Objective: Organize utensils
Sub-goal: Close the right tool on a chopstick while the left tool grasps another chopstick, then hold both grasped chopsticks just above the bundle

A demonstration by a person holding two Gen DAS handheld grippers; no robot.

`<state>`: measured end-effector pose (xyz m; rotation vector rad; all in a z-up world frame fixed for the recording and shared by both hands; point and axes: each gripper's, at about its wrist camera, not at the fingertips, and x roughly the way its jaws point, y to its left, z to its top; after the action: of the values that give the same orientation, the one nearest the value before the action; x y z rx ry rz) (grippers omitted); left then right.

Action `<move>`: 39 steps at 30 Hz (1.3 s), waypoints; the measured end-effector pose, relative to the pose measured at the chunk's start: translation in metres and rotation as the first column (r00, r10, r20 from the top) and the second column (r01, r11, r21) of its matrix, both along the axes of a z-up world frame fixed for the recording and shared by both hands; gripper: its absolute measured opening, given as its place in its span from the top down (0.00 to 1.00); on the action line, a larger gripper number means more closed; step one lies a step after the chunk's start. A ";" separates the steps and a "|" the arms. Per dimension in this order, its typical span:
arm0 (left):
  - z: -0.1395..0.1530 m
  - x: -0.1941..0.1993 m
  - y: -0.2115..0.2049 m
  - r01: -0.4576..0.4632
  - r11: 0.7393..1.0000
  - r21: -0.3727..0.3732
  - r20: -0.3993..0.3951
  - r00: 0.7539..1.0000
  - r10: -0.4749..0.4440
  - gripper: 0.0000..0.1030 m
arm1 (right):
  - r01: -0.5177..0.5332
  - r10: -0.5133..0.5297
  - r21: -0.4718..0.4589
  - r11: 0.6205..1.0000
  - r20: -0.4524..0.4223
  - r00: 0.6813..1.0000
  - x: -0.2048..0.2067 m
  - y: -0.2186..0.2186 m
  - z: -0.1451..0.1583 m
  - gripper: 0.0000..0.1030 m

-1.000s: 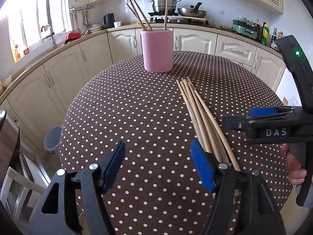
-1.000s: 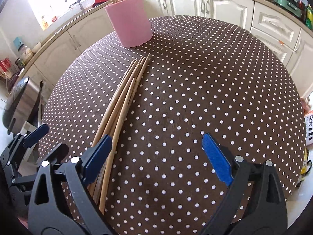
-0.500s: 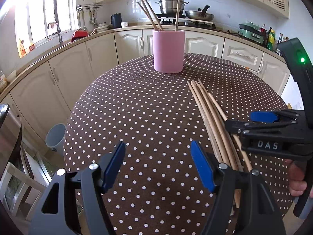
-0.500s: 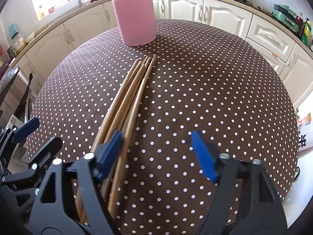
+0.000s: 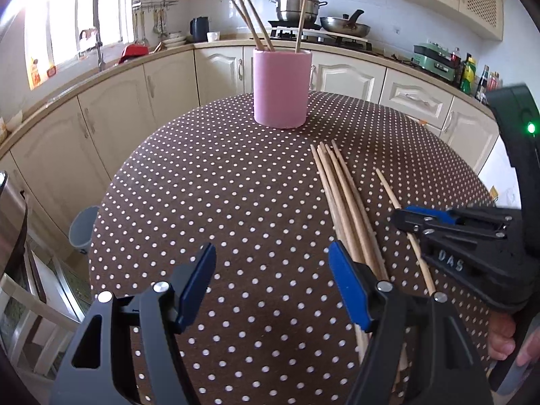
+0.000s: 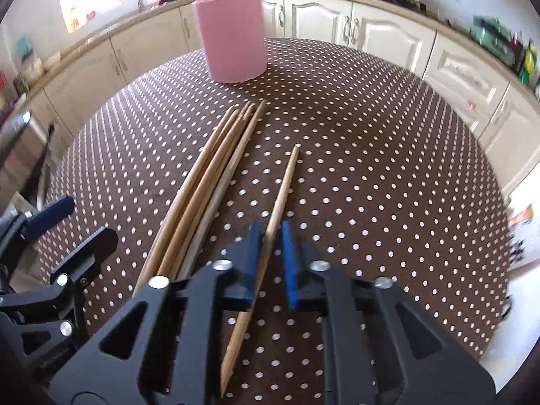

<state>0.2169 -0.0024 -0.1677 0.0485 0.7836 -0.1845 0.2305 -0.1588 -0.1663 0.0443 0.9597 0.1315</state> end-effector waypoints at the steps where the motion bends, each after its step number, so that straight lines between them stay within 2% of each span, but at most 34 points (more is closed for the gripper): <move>1: 0.001 0.004 0.000 -0.010 1.000 -0.013 -0.016 1.000 0.010 0.33 | -0.003 0.004 0.049 0.999 -0.011 1.000 0.003 -0.009 0.000 0.93; 6: 0.003 0.025 -0.004 -0.017 0.994 -0.106 -0.102 0.995 0.006 0.34 | -0.016 0.033 0.254 0.967 -0.062 0.998 0.015 -0.041 -0.005 0.94; 9: -0.002 0.039 -0.013 0.017 0.993 -0.119 -0.145 0.989 -0.035 0.34 | -0.015 0.040 0.318 0.948 -0.070 0.997 0.018 -0.052 -0.008 0.94; 10: -0.006 0.046 -0.018 0.017 0.995 -0.099 -0.166 0.986 -0.034 0.34 | -0.017 0.042 0.331 0.944 -0.067 0.997 0.018 -0.053 -0.009 0.94; 12: -0.012 0.055 -0.026 0.022 0.998 -0.058 -0.194 0.980 -0.033 0.34 | -0.020 0.044 0.346 0.938 -0.061 0.997 0.016 -0.061 -0.010 0.94; 15: -0.014 0.061 -0.036 0.040 0.999 -0.016 -0.190 0.981 -0.043 0.33 | -0.016 0.036 0.369 0.929 -0.049 0.998 0.011 -0.070 -0.012 0.94; 24: -0.015 0.069 -0.040 -0.002 0.995 0.102 -0.184 0.983 0.021 0.33 | -0.007 0.024 0.370 0.929 -0.041 0.999 0.008 -0.072 -0.010 0.94; 29: -0.015 0.067 -0.030 -0.011 0.996 0.092 -0.188 0.982 0.028 0.34 | -0.006 0.025 0.378 0.926 -0.045 0.999 0.010 -0.071 -0.009 0.94; 32: -0.017 0.061 -0.024 -0.003 0.997 0.082 -0.179 0.984 0.018 0.49 | -0.007 0.024 0.366 0.931 -0.041 0.999 0.010 -0.070 -0.008 0.94; 34: -0.016 0.057 -0.024 0.028 0.996 0.080 -0.165 0.986 -0.014 0.67 | -0.007 0.023 0.360 0.933 -0.041 0.999 0.009 -0.069 -0.008 0.94; 36: -0.015 0.053 -0.019 0.035 0.997 0.073 -0.164 0.986 -0.022 0.75 | -0.008 0.024 0.356 0.934 -0.041 0.999 0.009 -0.067 -0.008 0.94; 37: -0.014 0.053 -0.019 0.037 0.997 0.072 -0.163 0.986 -0.025 0.87 | -0.007 0.023 0.358 0.934 -0.041 0.999 0.009 -0.067 -0.008 0.94; 39: -0.014 0.052 -0.018 0.047 0.998 0.048 -0.167 0.985 -0.039 0.94 | -0.007 0.023 0.359 0.933 -0.041 0.999 0.009 -0.066 -0.008 0.94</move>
<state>0.2689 -0.0207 -0.1820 0.1007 0.9538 -0.2111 0.2399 -0.2251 -0.1747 0.3794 0.9713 0.3210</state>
